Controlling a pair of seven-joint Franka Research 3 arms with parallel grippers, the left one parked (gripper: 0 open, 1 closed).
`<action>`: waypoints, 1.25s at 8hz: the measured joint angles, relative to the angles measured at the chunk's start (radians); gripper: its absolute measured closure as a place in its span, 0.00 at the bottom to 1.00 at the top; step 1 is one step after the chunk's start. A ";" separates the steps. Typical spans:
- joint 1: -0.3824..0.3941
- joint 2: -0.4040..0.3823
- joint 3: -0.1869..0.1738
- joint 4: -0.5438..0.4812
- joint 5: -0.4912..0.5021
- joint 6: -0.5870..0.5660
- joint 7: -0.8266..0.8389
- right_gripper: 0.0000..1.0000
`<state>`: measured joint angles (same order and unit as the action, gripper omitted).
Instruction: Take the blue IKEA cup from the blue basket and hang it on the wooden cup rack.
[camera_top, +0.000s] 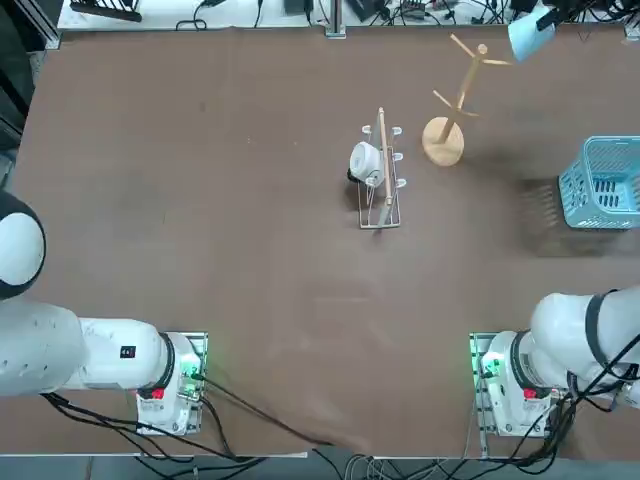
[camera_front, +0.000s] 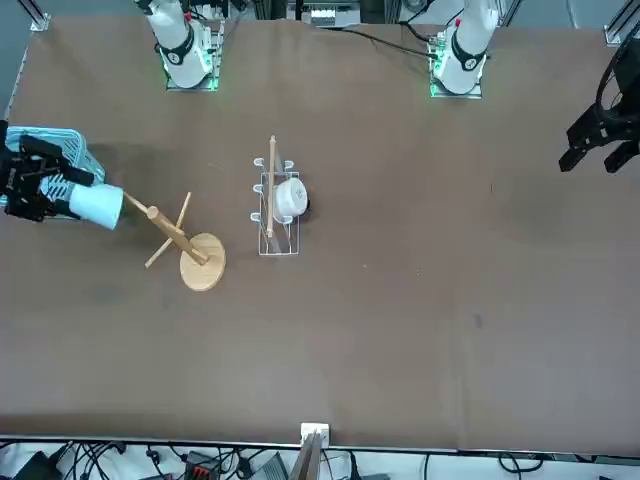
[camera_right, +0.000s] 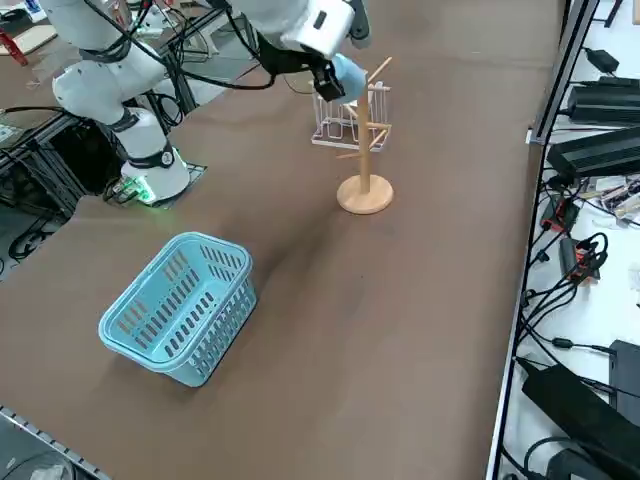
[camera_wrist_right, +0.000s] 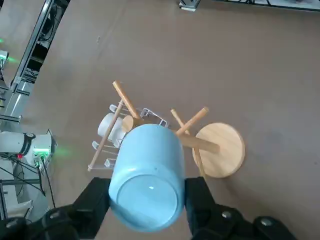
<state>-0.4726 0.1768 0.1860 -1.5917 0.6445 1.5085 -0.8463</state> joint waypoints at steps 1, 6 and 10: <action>-0.015 -0.019 -0.001 -0.015 -0.001 -0.013 -0.002 0.16; -0.022 -0.132 0.003 -0.236 -0.001 0.109 -0.071 0.16; 0.007 -0.138 0.011 -0.268 0.025 0.193 -0.080 0.16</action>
<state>-0.4659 0.0388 0.1971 -1.8597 0.6696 1.7014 -0.9265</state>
